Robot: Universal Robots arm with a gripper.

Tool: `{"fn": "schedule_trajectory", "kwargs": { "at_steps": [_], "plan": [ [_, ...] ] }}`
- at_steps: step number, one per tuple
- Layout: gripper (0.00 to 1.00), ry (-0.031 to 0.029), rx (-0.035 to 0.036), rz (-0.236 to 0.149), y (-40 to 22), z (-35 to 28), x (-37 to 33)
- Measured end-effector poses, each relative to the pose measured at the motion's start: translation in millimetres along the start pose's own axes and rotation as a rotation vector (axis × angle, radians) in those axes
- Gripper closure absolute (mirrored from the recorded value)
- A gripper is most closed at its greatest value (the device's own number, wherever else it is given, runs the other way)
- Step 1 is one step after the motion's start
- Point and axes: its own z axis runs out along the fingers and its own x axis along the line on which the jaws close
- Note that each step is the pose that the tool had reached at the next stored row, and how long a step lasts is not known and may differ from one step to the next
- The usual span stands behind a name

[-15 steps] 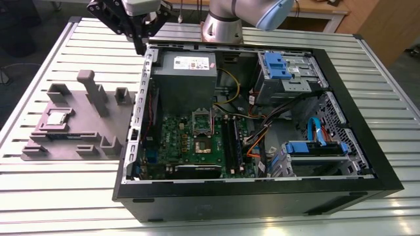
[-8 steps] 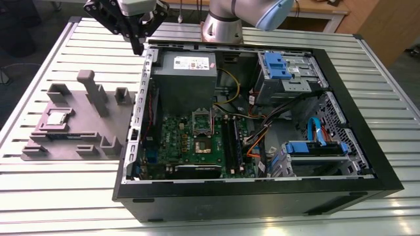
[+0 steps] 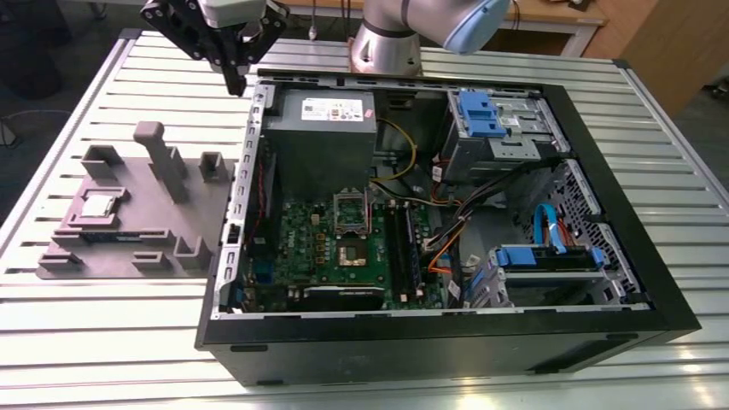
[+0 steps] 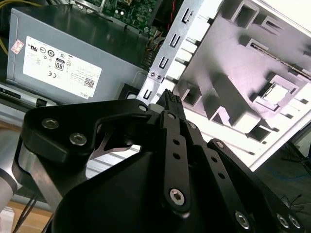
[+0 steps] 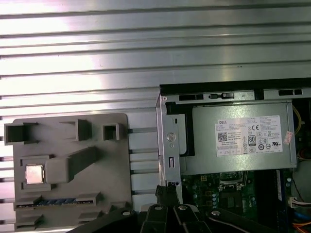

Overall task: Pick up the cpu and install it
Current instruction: 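Reach for the cpu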

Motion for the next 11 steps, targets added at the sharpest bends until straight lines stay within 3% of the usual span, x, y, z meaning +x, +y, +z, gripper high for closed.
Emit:
{"fn": "schedule_trajectory", "kwargs": {
  "at_steps": [11],
  "plan": [
    [0.9, 0.0, 0.0, 0.0, -0.2, 0.0, 2.6]
  ]
}}
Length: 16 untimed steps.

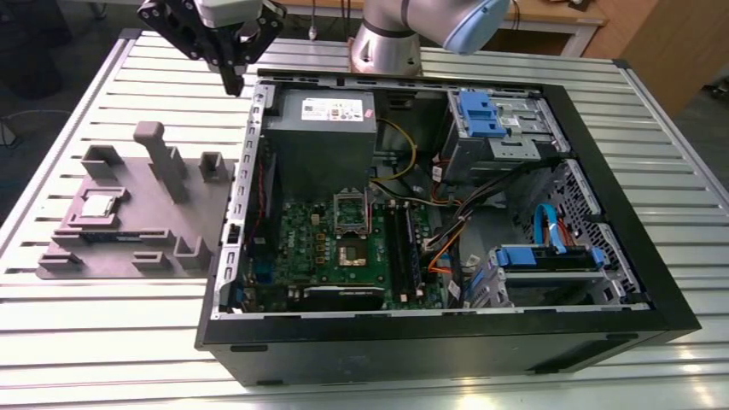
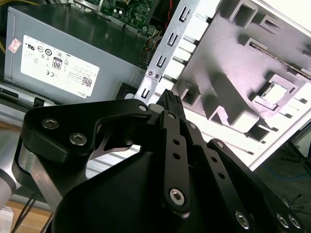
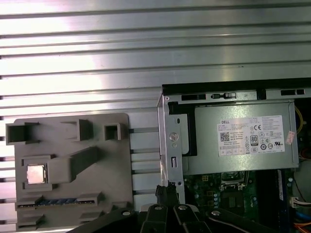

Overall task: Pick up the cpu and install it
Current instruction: 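Reach for the cpu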

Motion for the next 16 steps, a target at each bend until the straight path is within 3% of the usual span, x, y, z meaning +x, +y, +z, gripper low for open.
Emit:
{"fn": "schedule_trajectory", "kwargs": {
  "at_steps": [16],
  "plan": [
    [0.9, 0.0, -0.0001, 0.0, -0.3, -0.1, 4.4]
  ]
}}
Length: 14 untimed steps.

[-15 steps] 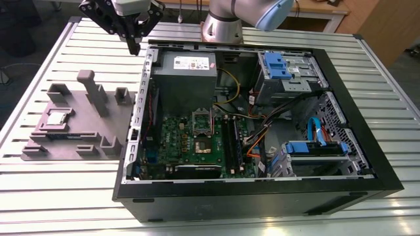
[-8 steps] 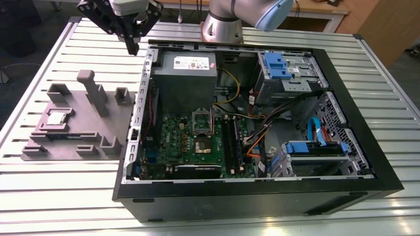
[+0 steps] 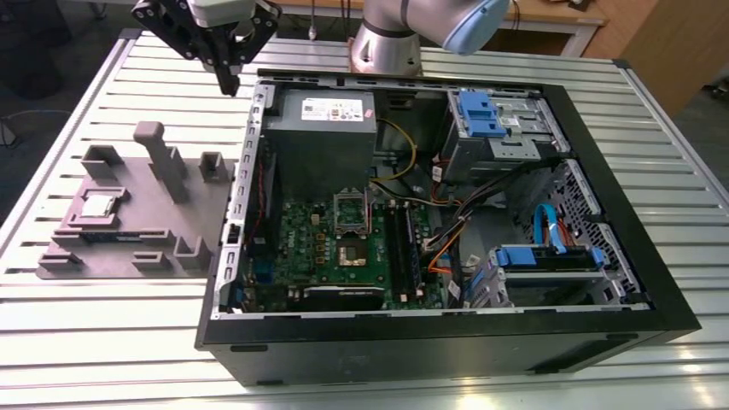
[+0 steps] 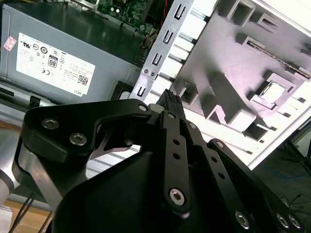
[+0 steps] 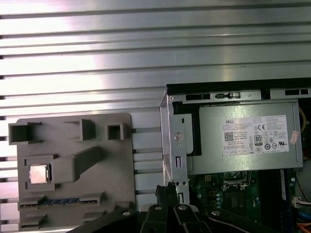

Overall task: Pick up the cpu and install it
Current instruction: 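Reach for the cpu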

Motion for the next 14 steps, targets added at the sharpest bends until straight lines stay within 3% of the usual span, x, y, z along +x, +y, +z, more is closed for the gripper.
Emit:
{"fn": "schedule_trajectory", "kwargs": {
  "at_steps": [14],
  "plan": [
    [0.9, -0.0001, 0.0, 0.0, -0.3, 1.2, 3.1]
  ]
}}
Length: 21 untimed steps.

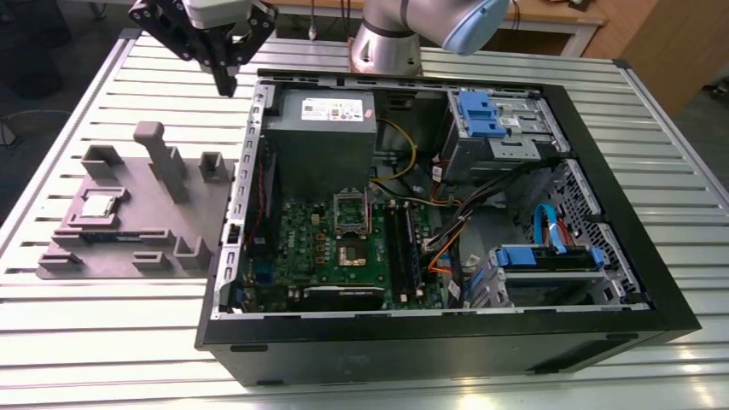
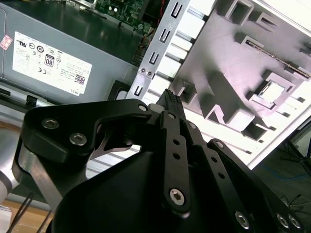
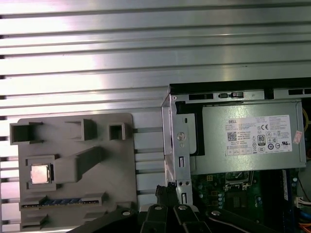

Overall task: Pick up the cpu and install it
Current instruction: 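Reach for the cpu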

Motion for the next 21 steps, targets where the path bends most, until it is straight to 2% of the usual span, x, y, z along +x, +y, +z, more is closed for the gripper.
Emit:
{"fn": "schedule_trajectory", "kwargs": {
  "at_steps": [21],
  "plan": [
    [0.9, 0.0001, 0.0001, 0.0, -0.4, 0.5, 4.2]
  ]
}}
